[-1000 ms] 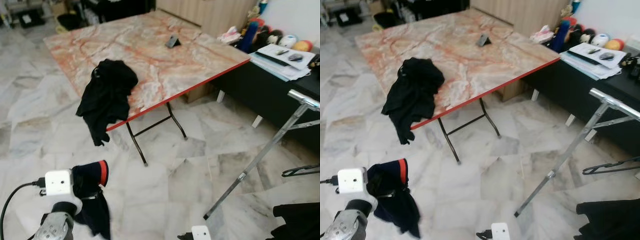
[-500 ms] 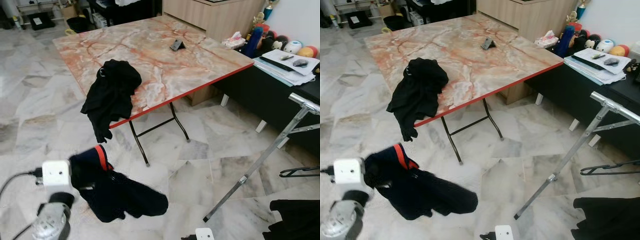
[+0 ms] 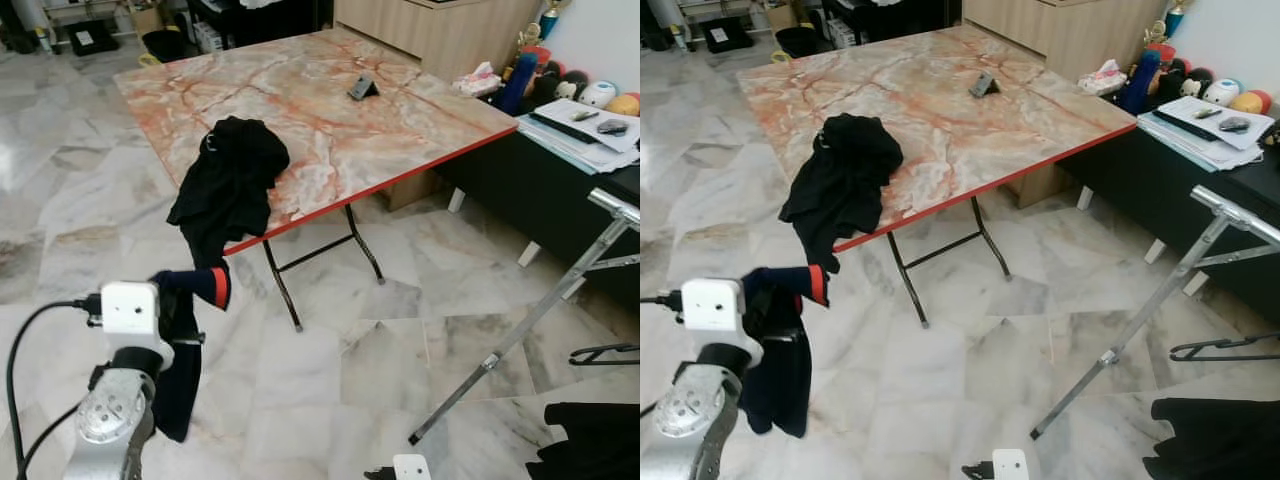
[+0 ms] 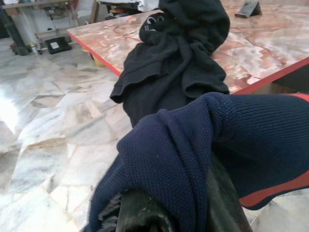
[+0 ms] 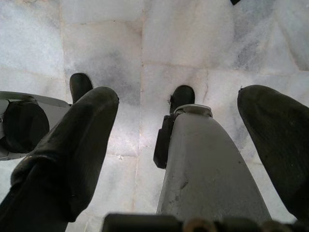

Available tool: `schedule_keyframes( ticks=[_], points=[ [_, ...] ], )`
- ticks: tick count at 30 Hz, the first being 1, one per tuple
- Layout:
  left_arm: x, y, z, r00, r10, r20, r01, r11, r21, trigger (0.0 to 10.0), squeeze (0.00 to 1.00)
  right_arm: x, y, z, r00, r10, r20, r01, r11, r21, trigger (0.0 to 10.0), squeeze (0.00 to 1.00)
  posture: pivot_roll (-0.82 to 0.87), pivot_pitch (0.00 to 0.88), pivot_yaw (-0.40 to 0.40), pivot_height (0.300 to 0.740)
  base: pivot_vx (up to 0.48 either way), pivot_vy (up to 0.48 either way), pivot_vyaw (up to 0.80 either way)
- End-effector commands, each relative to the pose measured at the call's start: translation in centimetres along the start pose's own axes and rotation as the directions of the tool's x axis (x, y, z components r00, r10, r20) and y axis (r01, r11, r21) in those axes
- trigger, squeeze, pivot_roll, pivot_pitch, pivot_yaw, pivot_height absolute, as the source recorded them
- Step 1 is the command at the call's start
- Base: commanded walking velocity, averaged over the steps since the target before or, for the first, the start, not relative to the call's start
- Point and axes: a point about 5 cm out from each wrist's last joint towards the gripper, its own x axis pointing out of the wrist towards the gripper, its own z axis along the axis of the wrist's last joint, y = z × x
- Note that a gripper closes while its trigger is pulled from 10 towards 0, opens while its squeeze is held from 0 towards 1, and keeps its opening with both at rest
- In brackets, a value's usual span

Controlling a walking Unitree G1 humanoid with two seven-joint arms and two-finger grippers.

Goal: Hang hanger

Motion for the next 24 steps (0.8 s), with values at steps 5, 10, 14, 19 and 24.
schedule_keyframes(
  ticks=[5,10,14,19,24],
  points=[
    [0.3,1.1,2.3,0.996,0.032,0.087,-0.034,0.999,0.024,10.0,0.0,-0.1,0.2,-0.6,1.0,-0.002,-0.015,0.002,1.0,0.027,10.0,0.0,0.08,0.122,0.002,0.74,0.0,0.0,0.0],
    [0.8,1.7,3.5,0.991,0.031,0.127,-0.037,0.998,0.043,10.0,0.0,-0.1,0.3,-0.7,1.0,-0.007,-0.014,0.008,0.999,0.046,10.0,0.0,0.08,0.104,0.014,0.74,0.248,0.0,0.0],
    [1.1,1.7,3.9,0.99,0.029,0.141,-0.036,0.998,0.047,10.0,0.0,-0.1,0.4,-0.7,1.0,-0.006,-0.012,0.006,0.999,0.051,10.0,0.0,0.07,0.096,0.019,0.74,0.259,0.0,0.0],
    [1.6,1.3,4.2,0.988,0.012,0.152,-0.019,0.999,0.045,10.0,0.0,-0.1,0.5,-0.6,1.0,-0.009,-0.012,0.009,0.998,0.057,10.0,0.0,0.08,0.08,0.027,0.74,0.269,0.0,0.0],
    [2.1,1.3,4.4,0.988,0.005,0.157,-0.013,0.999,0.045,10.0,0.0,-0.1,0.7,-0.3,1.0,-0.006,-0.003,0.006,0.998,0.065,10.0,0.0,0.08,0.068,0.036,0.74,0.275,0.0,0.0]
  ],
)
